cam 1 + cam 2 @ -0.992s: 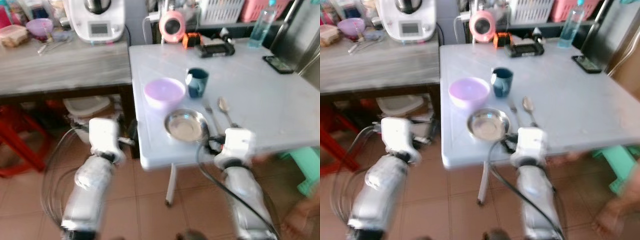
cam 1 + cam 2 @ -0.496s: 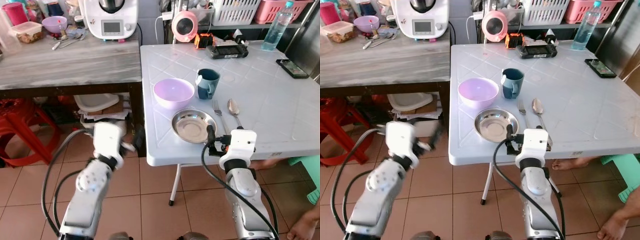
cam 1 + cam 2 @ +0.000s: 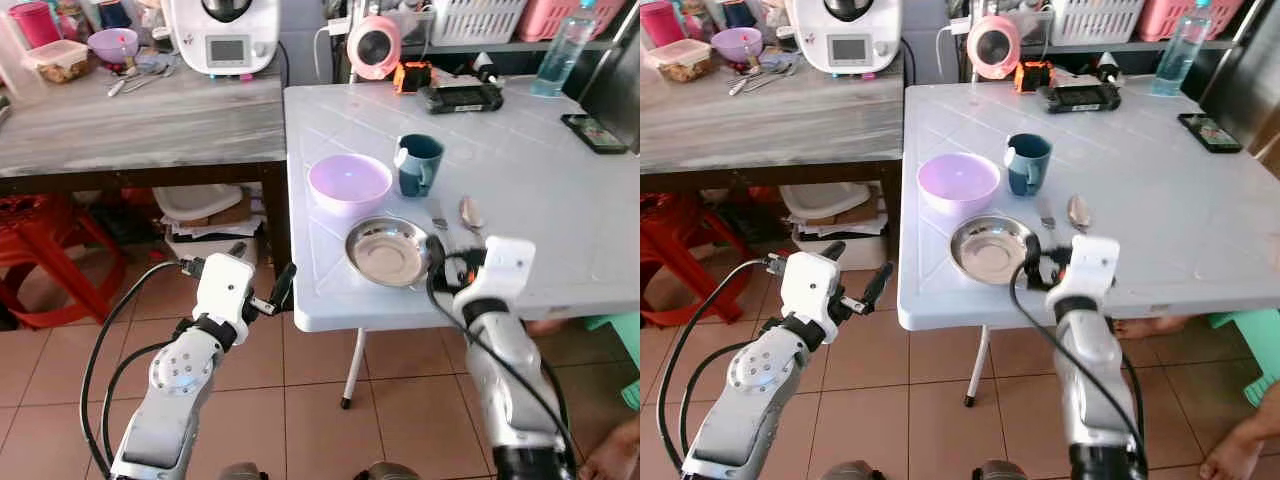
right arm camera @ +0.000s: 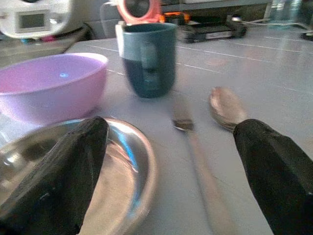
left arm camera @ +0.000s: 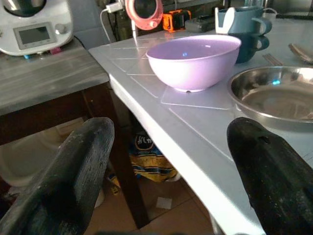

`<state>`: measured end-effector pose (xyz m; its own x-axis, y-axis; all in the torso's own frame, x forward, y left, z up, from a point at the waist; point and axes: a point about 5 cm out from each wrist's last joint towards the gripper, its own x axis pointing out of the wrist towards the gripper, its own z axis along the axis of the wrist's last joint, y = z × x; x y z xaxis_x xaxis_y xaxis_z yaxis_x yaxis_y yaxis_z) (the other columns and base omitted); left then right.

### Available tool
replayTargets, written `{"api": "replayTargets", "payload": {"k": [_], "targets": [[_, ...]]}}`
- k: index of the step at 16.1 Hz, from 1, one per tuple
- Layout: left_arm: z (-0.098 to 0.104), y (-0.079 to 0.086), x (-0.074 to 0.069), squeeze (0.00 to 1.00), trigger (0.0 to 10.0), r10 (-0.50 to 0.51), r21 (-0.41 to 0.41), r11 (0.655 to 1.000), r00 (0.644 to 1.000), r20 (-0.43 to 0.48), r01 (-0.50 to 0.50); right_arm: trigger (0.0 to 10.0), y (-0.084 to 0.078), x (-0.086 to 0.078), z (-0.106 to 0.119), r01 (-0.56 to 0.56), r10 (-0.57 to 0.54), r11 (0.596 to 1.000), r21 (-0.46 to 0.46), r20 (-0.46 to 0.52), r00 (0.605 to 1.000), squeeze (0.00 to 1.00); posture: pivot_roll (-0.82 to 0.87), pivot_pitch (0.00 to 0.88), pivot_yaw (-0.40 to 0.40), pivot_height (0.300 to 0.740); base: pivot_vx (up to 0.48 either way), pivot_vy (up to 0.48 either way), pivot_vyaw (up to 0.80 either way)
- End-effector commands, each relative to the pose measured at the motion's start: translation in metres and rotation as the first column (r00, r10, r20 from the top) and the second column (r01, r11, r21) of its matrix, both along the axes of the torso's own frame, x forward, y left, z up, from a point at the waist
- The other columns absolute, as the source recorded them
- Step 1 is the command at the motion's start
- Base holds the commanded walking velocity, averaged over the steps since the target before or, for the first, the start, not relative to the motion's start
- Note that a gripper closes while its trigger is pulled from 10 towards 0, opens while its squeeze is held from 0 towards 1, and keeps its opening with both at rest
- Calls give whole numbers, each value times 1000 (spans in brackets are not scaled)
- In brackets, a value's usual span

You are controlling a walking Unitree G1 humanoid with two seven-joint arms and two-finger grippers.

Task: Setting the table

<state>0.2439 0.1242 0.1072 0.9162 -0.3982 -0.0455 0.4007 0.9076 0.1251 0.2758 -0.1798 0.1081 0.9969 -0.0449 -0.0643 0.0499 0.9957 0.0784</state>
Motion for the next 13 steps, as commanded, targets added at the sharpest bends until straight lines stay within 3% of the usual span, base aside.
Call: {"api": "replayTargets", "payload": {"k": [1,5,10,13], "targets": [[4,-1,-2,0,10000,-18,23,1000,1000,18,18,10000,2,6,0,-56,57,998,34,-33,998,0,27,8,29,740,0,0,0],[4,1,-5,0,10000,-27,31,999,1000,13,26,10000,5,7,-6,-103,115,987,120,-93,989,0,36,19,31,740,0,0,0],[4,2,-6,0,10000,-32,36,999,999,4,32,10000,8,0,-16,-125,147,982,143,-154,977,0,35,24,37,740,0,0,0],[7,0,-4,0,10000,-45,36,998,999,6,45,10000,9,6,-13,-180,209,967,178,-165,964,0,38,29,41,740,0,0,0]]}}
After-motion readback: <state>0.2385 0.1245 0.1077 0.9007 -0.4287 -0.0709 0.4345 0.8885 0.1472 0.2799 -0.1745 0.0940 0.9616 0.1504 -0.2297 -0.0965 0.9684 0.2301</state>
